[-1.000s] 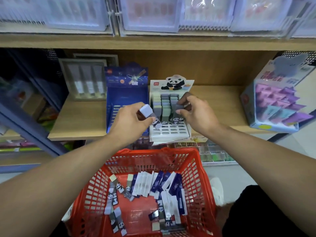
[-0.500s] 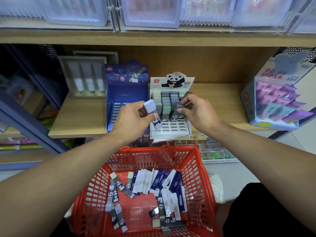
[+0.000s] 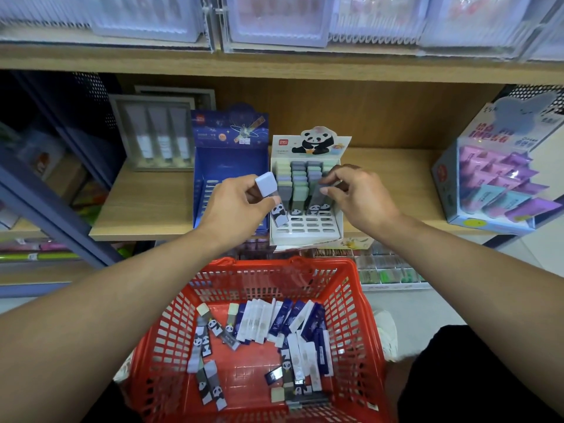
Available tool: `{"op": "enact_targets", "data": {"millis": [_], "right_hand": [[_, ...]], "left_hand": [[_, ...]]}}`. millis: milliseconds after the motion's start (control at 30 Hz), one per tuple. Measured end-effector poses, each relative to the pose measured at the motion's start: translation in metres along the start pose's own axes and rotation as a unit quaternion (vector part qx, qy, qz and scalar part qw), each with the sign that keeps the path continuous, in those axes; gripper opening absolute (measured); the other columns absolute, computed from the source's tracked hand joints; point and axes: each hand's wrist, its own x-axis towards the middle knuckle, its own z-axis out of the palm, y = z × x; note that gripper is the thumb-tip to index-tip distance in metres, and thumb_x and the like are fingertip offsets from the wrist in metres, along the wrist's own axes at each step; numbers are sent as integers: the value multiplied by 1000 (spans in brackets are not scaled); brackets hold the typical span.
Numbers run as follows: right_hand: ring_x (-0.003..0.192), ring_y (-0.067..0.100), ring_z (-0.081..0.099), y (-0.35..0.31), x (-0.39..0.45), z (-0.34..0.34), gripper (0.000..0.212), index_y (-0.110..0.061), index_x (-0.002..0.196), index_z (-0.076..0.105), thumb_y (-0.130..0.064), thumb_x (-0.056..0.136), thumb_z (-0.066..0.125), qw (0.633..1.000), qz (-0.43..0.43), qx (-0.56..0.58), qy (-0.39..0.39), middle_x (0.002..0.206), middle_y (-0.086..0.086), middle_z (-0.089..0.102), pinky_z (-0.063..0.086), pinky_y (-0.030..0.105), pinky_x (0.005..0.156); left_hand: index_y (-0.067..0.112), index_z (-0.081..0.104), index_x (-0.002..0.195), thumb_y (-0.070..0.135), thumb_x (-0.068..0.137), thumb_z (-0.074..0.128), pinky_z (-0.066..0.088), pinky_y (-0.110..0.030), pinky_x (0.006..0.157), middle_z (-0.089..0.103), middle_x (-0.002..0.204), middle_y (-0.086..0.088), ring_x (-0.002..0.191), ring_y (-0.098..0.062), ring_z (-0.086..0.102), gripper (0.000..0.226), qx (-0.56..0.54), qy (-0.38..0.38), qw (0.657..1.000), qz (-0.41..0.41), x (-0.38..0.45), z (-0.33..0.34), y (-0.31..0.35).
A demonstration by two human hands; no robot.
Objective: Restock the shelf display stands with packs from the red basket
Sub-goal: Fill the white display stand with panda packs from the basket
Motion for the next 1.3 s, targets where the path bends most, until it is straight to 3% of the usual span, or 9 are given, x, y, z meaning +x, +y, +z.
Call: {"op": "enact_targets", "data": {"millis": [100,200,400,500,667,967,1067,1167,1300], "right_hand": [[96,5,52,2,0,4,17,-23,109,76,-22,96,66,998,-21,-53,4,104,-7,71,39,20,84],[104,10,56,5,2,6,20,-28,114,75,-25,98,62,996,-14,-84,6,110,-4,70,47,28,90],[99,14,61,3,0,6,19,-31,113,73,-29,98,62,994,9,-109,31,109,-5,69,52,31,82],[91,10,62,2,-2,5,16,-32,109,75,-29,97,65,992,7,-116,50,104,-8,72,45,24,70],[102,12,63,-2,-2,6,20,-36,113,74,-33,99,61,986,8,-157,47,112,-12,71,41,24,72],[101,13,62,-2,-1,8,21,-41,113,73,-38,100,57,983,18,-182,15,114,-13,68,39,25,70],[89,9,59,-16,-2,3,21,-38,115,72,-40,99,59,990,-1,-135,33,100,-13,64,39,24,69],[78,4,62,-41,-8,1,31,-32,124,67,-38,94,67,998,-40,42,6,98,-15,66,49,20,67],[80,6,66,-53,-18,11,36,-31,128,62,-31,93,70,991,-75,99,-48,97,-12,69,55,27,76]], "left_hand": [[22,72,91,33,91,73,56,-38,66,72,78,3,69,-15,66,10,-1,-1,1000,5,0,2,-1],[22,73,92,32,90,73,56,-35,64,70,76,4,63,-8,60,11,1,0,1000,9,0,2,0],[23,74,94,31,90,73,58,-35,65,70,78,6,66,-7,63,9,2,-4,1000,10,-1,3,0],[22,74,94,31,90,73,58,-32,63,70,78,6,66,-7,63,9,7,-5,1000,15,0,3,0],[22,74,93,31,90,74,49,-20,58,69,75,7,60,-1,59,9,4,-7,1000,17,0,5,-1],[22,74,94,31,91,74,54,-30,59,70,75,4,57,-2,60,9,-6,-12,1000,13,-3,4,1],[24,74,93,31,88,77,55,-30,68,72,79,5,68,-7,66,9,-16,-16,1000,16,-4,3,5],[25,72,92,32,82,82,53,-22,68,74,78,6,68,-2,67,15,-29,-28,999,15,-5,3,9],[21,70,89,29,78,85,59,-33,76,75,73,7,70,-5,71,20,-36,-50,998,23,-7,4,15]]}}
